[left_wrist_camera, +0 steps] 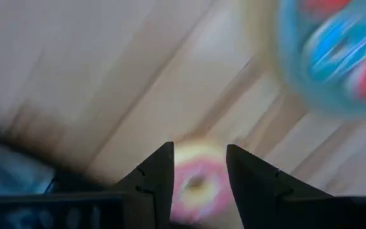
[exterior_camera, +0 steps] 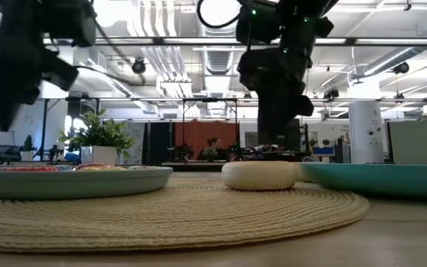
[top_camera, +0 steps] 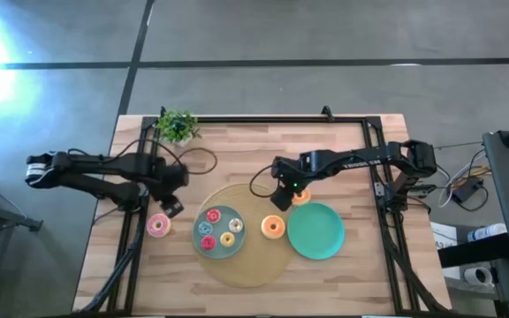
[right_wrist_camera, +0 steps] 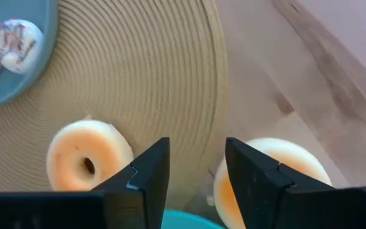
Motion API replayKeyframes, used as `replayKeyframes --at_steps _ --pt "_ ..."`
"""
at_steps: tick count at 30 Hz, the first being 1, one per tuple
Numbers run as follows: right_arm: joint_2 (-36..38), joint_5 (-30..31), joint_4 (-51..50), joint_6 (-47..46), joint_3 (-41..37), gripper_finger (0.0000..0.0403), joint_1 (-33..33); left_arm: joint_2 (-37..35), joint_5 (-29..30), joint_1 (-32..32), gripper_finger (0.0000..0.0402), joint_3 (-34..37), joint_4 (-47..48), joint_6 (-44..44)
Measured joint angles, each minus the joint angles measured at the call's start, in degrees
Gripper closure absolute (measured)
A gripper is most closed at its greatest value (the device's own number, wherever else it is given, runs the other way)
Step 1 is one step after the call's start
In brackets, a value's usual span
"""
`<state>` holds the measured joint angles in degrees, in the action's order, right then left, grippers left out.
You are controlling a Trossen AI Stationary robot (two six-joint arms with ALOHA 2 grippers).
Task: Pick & Place donuts
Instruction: Put the large pink donut on the green plate
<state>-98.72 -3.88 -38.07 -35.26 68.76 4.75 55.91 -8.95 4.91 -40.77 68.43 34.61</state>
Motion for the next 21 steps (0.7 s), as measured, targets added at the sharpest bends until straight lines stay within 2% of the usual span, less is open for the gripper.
replayKeyframes --at_steps 3,6,15,21 --pt "0.01 0.0 1.82 0.98 0.28 0.0262 0.37 1.18 0.43 -1.47 0.0285 0.09 4.34 0.04" --pt "0.0 0.24 2.46 1.33 0.25 0.0265 0.73 2.59 0.72 -2.35 0.0287 0.09 4.39 2.19" --pt "0.0 0.49 2.67 1.41 0.25 0.0268 0.68 6.9 1.87 -3.37 0.0289 0.83 2.48 25.65" --pt "0.0 0.61 2.65 2.06 0.25 0.0273 0.66 7.23 3.39 -10.18 0.0289 0.72 0.83 38.48"
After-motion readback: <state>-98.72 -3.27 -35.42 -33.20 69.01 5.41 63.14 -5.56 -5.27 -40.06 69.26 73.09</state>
